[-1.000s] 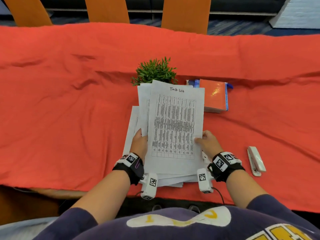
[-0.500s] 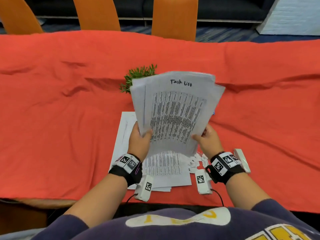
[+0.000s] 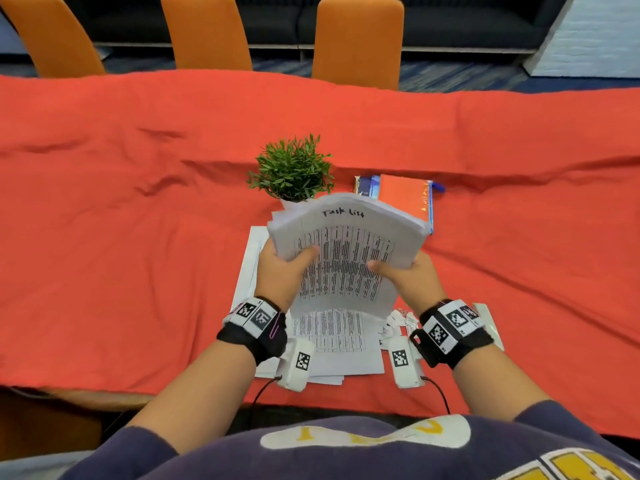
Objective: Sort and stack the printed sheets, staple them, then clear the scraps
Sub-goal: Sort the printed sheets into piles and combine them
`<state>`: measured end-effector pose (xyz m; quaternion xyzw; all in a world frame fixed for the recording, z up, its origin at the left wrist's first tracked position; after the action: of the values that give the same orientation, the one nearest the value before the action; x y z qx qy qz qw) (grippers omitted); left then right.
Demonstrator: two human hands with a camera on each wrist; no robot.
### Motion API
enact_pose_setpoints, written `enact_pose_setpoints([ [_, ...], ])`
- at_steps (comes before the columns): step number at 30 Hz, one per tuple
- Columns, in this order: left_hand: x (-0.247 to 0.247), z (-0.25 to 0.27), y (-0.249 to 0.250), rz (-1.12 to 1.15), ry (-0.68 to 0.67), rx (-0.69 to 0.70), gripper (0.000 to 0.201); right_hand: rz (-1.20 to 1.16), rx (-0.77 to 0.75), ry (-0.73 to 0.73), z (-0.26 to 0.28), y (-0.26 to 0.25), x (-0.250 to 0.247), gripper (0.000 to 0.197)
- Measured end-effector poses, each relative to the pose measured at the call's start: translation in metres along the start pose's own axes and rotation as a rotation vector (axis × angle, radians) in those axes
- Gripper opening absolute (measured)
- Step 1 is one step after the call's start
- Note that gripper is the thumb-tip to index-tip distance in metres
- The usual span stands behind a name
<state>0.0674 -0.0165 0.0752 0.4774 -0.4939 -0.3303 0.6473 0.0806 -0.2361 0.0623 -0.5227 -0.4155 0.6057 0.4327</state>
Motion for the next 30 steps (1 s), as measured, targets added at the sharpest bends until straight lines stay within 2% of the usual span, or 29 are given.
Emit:
enact_pose_setpoints([
  [3,-0.003,-0.001,0.003,0.063,-0.035,-0.044,0.054,0.008,0.019,-0.005,0.0,0.001,-0.003,0.042],
  [5,-0.001,0.0,0.004,0.049,-0.039,-0.067,0.044,0.0,0.039,0.001,0.0,0.002,0.0,0.038],
  [8,0.002,0.001,0.008,0.027,-0.031,-0.051,0.026,0.006,0.02,0.034,0.001,-0.001,0.005,0.022],
  [12,-0.002,0.002,0.008,0.056,-0.061,-0.052,0.028,-0.021,0.018,0.011,0.003,0.003,0.003,0.028],
  [14,-0.005,0.006,0.001,0.01,-0.085,-0.098,0.027,-0.02,0.078,-0.038,0.003,0.018,0.005,0.034],
  [17,-0.003,0.01,-0.002,-0.006,-0.056,-0.122,0.022,0.002,0.164,-0.069,0.004,0.038,0.01,0.03],
  [20,-0.002,0.001,0.01,0.065,-0.021,-0.079,0.021,0.036,0.208,-0.06,0.009,0.053,0.004,0.022],
  [22,-0.004,-0.004,0.025,0.187,0.019,-0.047,0.023,0.072,0.239,-0.028,0.013,0.06,-0.006,0.014],
  [23,-0.006,-0.008,0.031,0.266,0.053,-0.048,0.026,0.069,0.264,0.004,0.014,0.063,-0.011,0.017],
  [24,-0.007,-0.011,0.037,0.34,0.09,-0.06,0.028,0.013,0.294,0.027,0.014,0.066,-0.015,0.022],
  [26,-0.008,-0.015,0.043,0.454,0.111,-0.128,0.034,-0.286,0.334,0.027,0.013,0.066,-0.018,0.018],
  [28,-0.007,-0.015,0.04,0.529,0.035,-0.228,0.058,-0.529,0.311,-0.005,0.008,0.058,-0.017,0.02],
  [30,-0.002,-0.009,0.031,0.546,-0.03,-0.312,0.066,-0.634,0.245,-0.063,0.005,0.047,-0.015,0.032],
])
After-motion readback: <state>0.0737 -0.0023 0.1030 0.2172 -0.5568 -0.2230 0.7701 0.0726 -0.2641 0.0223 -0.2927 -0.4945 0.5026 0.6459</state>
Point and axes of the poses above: each hand's wrist, its own z-axis away from the middle knuckle, its own x-axis out of the palm, y = z × x, the point moved 1 cm from there along -z, towards the middle knuckle, and after that the axes turned 15 degrees about z, right-handed, at the moved point
